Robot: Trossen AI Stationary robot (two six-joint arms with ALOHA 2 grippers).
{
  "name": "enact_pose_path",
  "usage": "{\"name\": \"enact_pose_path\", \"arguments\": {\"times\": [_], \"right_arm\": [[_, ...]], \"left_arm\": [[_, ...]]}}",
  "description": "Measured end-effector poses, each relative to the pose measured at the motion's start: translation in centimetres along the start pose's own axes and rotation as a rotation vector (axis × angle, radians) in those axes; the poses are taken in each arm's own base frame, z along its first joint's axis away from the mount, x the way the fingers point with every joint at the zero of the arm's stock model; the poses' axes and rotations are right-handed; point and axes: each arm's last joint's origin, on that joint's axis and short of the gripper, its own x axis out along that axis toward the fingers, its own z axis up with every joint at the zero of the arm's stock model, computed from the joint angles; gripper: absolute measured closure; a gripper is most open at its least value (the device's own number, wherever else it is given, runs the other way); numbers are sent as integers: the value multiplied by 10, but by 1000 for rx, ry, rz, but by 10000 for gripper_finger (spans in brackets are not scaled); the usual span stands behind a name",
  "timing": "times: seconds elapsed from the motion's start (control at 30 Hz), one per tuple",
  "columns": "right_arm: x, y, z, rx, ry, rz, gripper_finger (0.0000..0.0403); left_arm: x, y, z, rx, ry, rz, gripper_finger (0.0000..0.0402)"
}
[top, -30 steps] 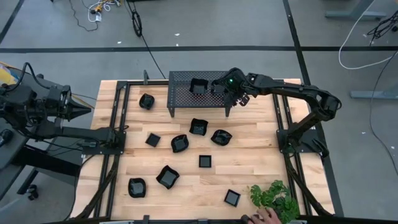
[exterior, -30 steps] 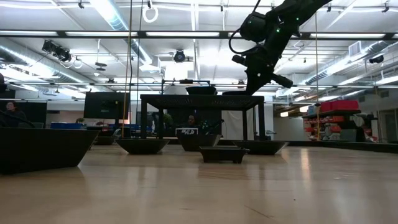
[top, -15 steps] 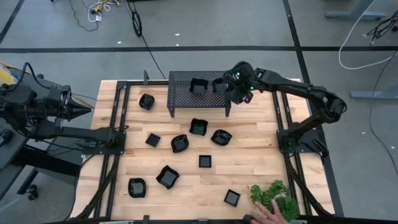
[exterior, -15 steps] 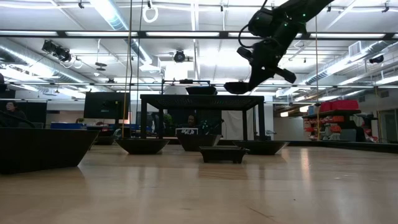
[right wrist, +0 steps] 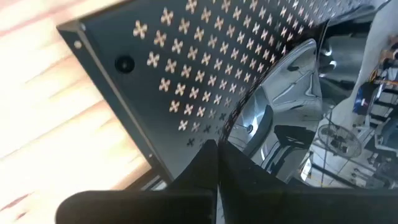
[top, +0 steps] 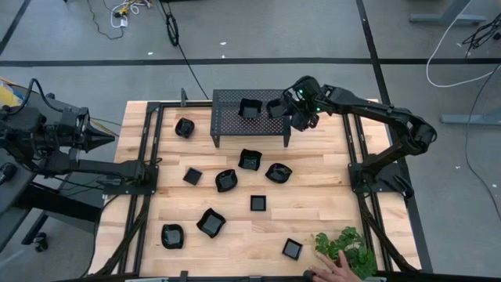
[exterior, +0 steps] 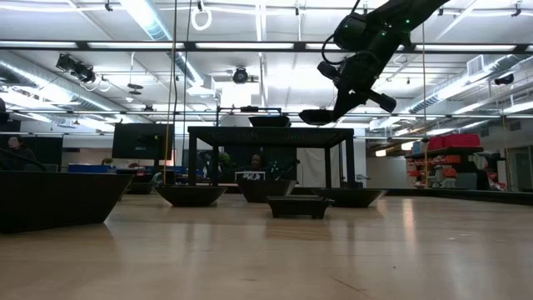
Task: Pick & Place Mini shaped plates
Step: Put the leaf shaped plate on the shelf
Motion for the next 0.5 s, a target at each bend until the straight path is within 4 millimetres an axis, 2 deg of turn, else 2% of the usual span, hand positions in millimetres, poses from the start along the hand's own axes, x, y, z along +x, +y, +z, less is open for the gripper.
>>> {"name": "enact_pose_path", "arguments": {"times": [0.27,0.5], "right_arm": [[12,12,5,-19,-11,25,401],[16,14,7,5,-7,7,401]], "left_arm": [[0,0,0,0,0,0,376],[0,0,0,0,0,0,376]]}}
